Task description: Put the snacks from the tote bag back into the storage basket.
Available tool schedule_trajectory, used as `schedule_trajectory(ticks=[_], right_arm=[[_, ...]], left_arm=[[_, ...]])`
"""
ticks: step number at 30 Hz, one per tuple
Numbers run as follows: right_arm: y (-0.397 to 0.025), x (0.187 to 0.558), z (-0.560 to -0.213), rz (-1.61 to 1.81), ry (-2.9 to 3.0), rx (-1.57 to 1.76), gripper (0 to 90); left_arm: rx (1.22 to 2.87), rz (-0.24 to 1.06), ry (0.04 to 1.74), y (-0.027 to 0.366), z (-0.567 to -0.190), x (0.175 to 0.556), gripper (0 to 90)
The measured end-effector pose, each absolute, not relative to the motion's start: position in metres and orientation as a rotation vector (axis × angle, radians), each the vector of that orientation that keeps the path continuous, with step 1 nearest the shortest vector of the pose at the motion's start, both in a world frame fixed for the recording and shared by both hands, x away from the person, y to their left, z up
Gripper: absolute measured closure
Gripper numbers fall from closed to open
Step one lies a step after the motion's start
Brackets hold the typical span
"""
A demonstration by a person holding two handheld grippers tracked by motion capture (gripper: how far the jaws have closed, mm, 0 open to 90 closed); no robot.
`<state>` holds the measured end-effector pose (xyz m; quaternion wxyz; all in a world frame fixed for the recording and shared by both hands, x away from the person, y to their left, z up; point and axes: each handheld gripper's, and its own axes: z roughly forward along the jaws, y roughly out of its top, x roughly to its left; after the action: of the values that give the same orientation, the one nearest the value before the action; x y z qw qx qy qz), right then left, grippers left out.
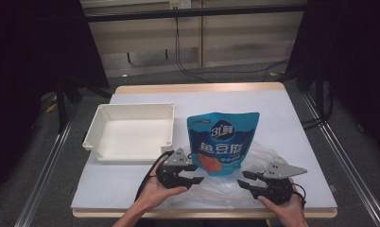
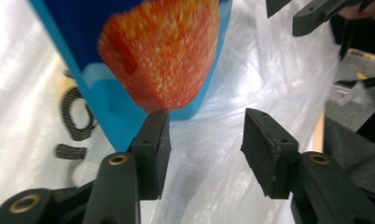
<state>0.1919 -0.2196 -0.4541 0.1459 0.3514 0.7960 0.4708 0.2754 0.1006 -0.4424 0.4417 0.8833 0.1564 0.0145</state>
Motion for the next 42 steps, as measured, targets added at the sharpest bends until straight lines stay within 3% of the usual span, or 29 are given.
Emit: schedule_trajectory(ticks=[6,20,35,42], right_arm=[[-0.229,0.182,-0.455,1.368,2.231,1.049,45.5],[-0.238,0.178,-0.451,1.436,2.151,1.070,33.3],[-0.252,0.146,-0.444,1.492,1.981,1.069,17.2],[-0.247,0.150,-0.444,1.531,2.032,1.035,14.4]], left_arm=[[2.127,0.042,0.431,0.115,-0.431,0.281,45.7],[2.047,0.054,0.458,0.138,-0.412,0.288,44.0],[2.005,0.102,0.454,0.149,-0.387,0.291,41.5],[1.956,0.108,0.375,0.146,-0.363,0.294,40.7]])
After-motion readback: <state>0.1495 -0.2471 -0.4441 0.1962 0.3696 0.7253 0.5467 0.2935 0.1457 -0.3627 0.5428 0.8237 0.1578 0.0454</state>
